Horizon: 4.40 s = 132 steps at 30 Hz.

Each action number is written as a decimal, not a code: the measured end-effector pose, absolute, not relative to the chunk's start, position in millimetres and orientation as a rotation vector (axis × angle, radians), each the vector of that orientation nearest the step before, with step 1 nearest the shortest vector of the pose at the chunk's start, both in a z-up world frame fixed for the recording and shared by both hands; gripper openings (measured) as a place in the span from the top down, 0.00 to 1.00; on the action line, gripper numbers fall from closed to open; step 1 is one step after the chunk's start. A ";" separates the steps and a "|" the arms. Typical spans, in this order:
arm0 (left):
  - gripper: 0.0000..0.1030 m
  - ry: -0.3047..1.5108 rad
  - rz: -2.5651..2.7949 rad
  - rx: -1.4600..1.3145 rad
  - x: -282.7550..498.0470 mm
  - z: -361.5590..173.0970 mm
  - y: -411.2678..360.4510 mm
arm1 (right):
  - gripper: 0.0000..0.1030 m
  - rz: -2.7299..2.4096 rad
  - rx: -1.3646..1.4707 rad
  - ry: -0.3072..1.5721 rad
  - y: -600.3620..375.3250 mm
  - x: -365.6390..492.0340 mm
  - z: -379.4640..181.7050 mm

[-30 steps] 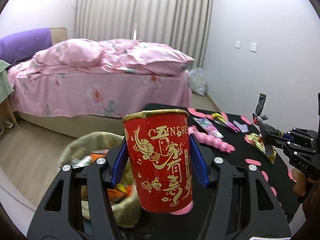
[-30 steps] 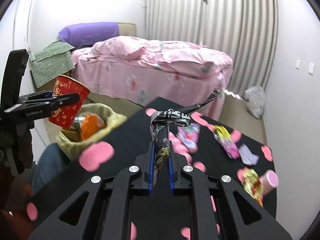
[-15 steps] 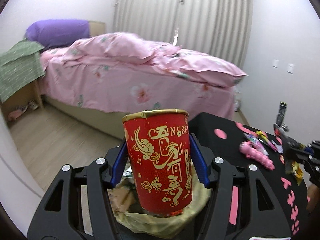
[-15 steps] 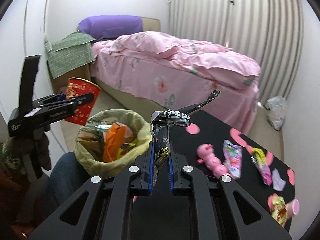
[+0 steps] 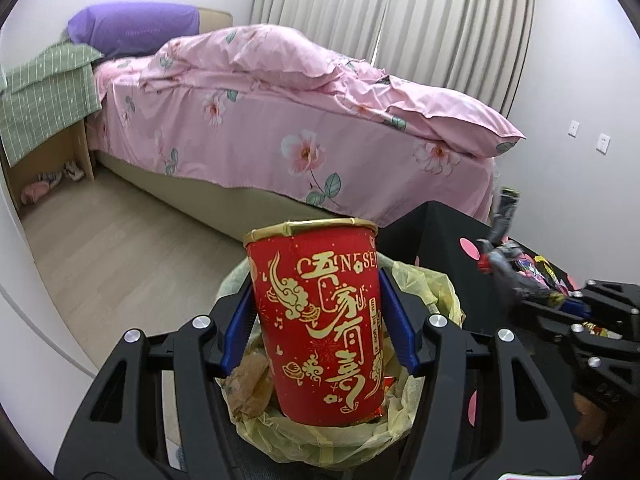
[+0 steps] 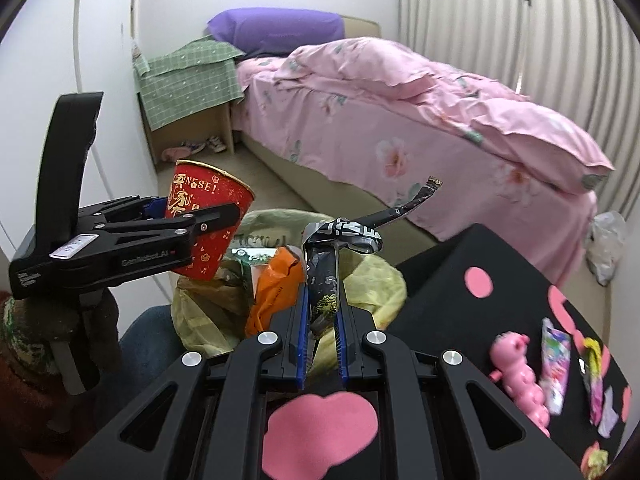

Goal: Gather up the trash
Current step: 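Carry the red cup and silver strip over the yellow-green bag and release both, then move both open tools back over the table toward the wrappers, then grasp the clear plastic tray with the left tool while the right tool grasps the yellow-pink wrapper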

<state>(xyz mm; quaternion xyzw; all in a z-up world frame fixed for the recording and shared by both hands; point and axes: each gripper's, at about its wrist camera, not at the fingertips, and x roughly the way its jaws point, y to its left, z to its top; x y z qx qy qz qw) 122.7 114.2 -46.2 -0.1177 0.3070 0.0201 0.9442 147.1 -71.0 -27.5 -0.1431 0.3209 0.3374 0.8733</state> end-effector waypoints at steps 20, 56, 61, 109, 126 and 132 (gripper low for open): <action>0.46 0.794 0.019 -0.324 152.5 -99.8 123.8 | 0.89 0.803 -0.283 0.797 -56.5 203.2 -74.1; 0.27 0.641 -0.358 -0.174 143.8 -19.7 -62.3 | 0.46 0.279 -0.132 0.724 -335.1 142.8 -37.8; 0.25 0.710 -0.542 -0.097 165.8 -31.1 -130.9 | 0.46 0.115 -0.091 0.709 -402.9 134.3 -40.3; 0.99 0.949 -0.599 0.005 162.3 -45.6 -191.3 | 0.45 0.009 0.140 0.672 -484.7 70.8 -75.1; 0.92 0.926 -0.403 -0.227 149.8 -58.4 -65.6 | 0.46 0.056 -0.069 0.789 -384.5 230.8 -81.7; 0.75 0.914 -0.419 -0.224 149.7 -61.1 -58.0 | 0.63 0.035 -0.081 0.934 -389.1 267.4 -115.7</action>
